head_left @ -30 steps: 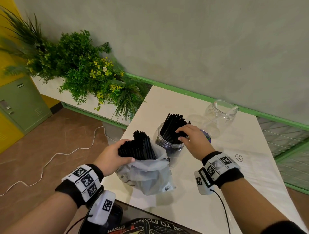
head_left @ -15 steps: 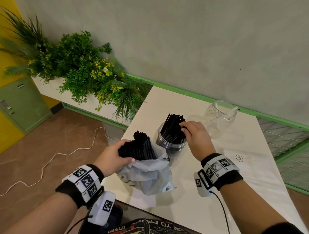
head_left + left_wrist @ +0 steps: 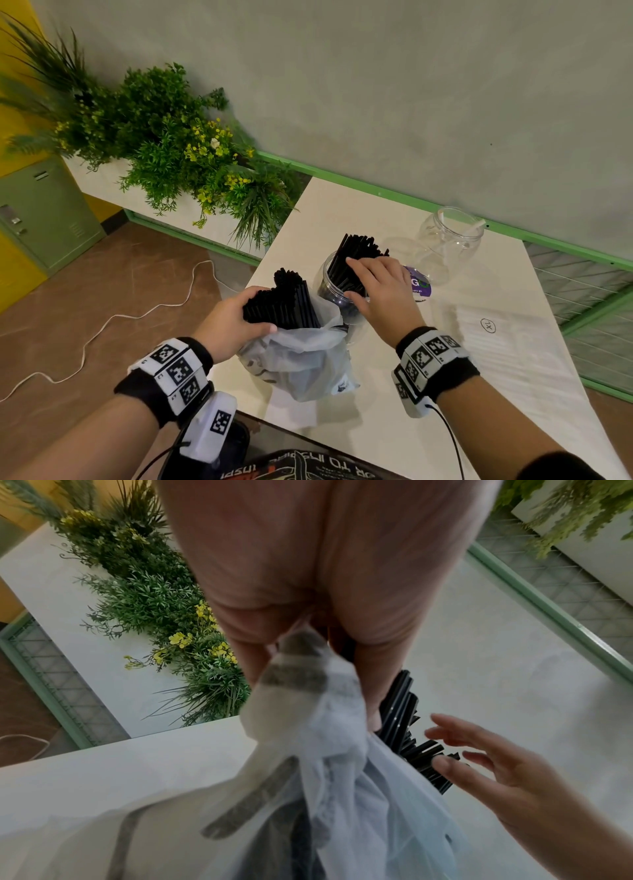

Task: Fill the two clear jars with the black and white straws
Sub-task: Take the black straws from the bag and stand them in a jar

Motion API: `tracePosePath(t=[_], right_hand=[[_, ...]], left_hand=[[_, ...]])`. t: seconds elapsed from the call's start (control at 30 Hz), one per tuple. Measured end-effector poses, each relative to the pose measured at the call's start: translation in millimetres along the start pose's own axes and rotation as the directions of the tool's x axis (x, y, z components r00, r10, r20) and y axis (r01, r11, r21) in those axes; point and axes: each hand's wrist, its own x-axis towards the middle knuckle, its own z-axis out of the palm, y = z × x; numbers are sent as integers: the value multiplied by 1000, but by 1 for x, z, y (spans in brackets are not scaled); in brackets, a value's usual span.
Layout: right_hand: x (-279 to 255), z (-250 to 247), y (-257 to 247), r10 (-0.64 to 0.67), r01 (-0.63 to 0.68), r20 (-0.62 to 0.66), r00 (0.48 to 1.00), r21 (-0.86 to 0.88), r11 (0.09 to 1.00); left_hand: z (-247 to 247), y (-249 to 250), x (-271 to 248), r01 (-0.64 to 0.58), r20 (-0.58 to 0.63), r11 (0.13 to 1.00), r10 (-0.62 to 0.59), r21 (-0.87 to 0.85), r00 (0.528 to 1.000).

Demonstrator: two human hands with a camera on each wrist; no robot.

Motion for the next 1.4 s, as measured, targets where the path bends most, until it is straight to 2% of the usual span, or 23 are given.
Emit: tracePosePath(t=[0.07, 0.13, 0.23, 0.3, 0.47, 0.57, 0.6, 0.7, 0.77, 0.9, 1.0, 1.17, 1.3, 1.4], right_hand=[[11, 1, -1, -41, 43, 33, 999, -66, 997], [24, -1, -2, -68, 73, 82, 994, -60, 996], [48, -8, -2, -28, 1, 276, 961, 97, 995], [63, -12, -2, -5, -65, 345, 938, 192, 979], [95, -23, 0, 101, -169, 254, 962, 263, 950], [98, -21, 4, 138, -218, 354, 925, 198, 956], [94, -20, 4, 148, -230, 348, 926, 208, 951], [73, -26, 4, 190, -234, 176, 966, 284, 930], [51, -32, 3, 141, -173, 133, 981, 273, 946], [11, -29, 8, 24, -52, 240, 970, 111, 993], [6, -21, 15, 13, -34, 240, 971, 80, 996], [28, -26, 24, 97, -166, 315, 944, 200, 966], [61, -40, 28, 142, -226, 315, 938, 250, 941], [76, -39, 21, 161, -276, 421, 893, 229, 933]], left_hand=[[0, 0, 0, 1, 1, 1000, -1, -5, 1000], [0, -1, -1, 2, 3, 1000, -2, -11, 1000], [-1, -1, -1, -7, 5, 1000, 7, 1, 1000], [-1, -1, -1, -11, 6, 1000, 11, 6, 1000], [-1, -1, 0, -4, 4, 1000, 4, 9, 1000], [-1, -1, 0, -7, 0, 1000, 7, 7, 1000], [-2, -2, 1, -8, -1, 1000, 8, 8, 1000], [-2, -3, 1, -8, -6, 1000, 8, 7, 1000], [-3, -4, 1, -6, -11, 1000, 6, 6, 1000], [-3, -7, 2, 0, -11, 1000, 0, 6, 1000], [-1, -6, 3, -10, -3, 1000, 10, 11, 1000], [0, -4, 3, -8, 6, 1000, 8, 9, 1000], [-1, -5, 1, -9, 7, 1000, 9, 12, 1000], [-1, -5, 1, -3, 5, 1000, 3, 20, 1000]])
